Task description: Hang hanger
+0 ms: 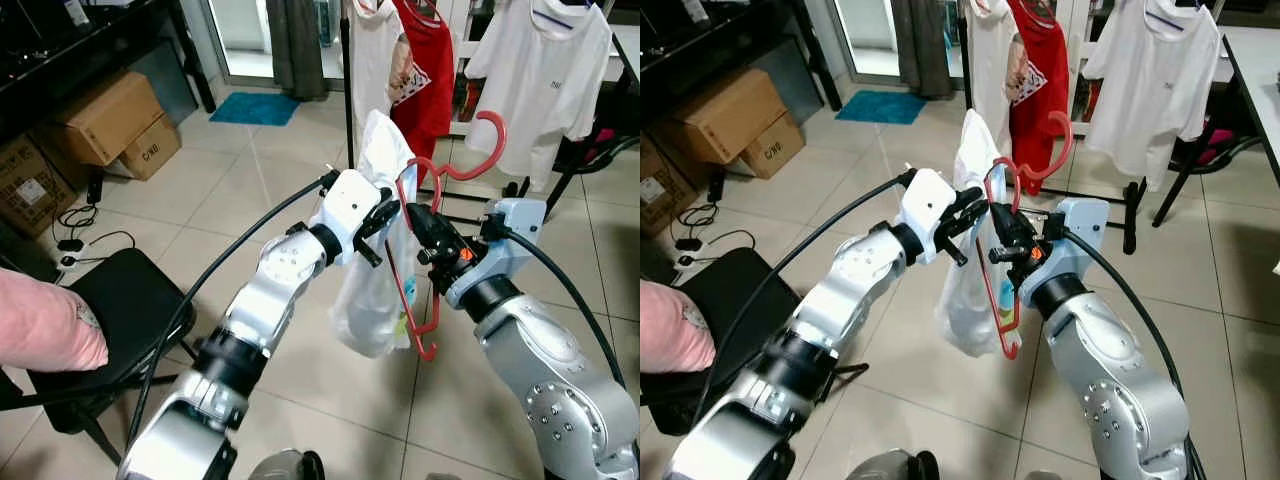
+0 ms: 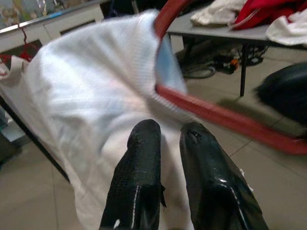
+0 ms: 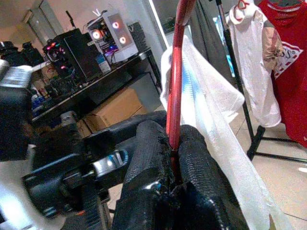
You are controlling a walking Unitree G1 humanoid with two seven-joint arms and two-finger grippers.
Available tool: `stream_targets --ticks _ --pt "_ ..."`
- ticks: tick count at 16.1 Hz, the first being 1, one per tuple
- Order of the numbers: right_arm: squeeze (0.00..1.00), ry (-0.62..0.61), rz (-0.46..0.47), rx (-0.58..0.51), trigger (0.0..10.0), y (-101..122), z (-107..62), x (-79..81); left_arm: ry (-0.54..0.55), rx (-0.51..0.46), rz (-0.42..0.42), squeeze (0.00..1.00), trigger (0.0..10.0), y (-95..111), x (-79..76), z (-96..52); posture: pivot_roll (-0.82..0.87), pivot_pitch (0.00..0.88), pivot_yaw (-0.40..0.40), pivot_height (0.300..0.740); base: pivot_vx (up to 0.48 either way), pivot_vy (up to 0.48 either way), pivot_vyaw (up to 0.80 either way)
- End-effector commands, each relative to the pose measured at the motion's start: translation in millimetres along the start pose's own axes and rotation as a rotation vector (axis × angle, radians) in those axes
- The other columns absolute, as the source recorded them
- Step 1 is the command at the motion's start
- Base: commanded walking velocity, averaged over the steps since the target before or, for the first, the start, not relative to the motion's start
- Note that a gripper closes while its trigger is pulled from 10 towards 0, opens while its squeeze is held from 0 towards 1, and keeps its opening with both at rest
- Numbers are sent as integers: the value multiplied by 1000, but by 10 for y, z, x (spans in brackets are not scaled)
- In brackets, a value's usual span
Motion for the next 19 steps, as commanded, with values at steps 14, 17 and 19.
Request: stream_targets --ticks 14,17,19 --pt "0 53 -36 -35 10000 114 1 119 31 49 46 0 10000 -22 -93 -9 -140 44 131 740 0 0 0" --pt "0 65 -36 -35 10000 111 8 143 83 90 61 0 10000 -93 25 -20 -139 44 133 740 0 0 0" --pt "0 65 -30 -38 10000 114 12 147 116 96 73 0 10000 -91 112 -15 -134 50 132 740 0 0 0"
Point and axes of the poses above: a point about 5 cm out from each wrist's last joint towards the gripper, its own z axis pointing out of the wrist towards the gripper, its own y axis along the axis of the wrist's last joint, x = y × z, the point moved 5 cm from there along z, pointing out of the wrist towards the gripper, and after that the axes turned 1 degree about -z, right-handed, at the moved point
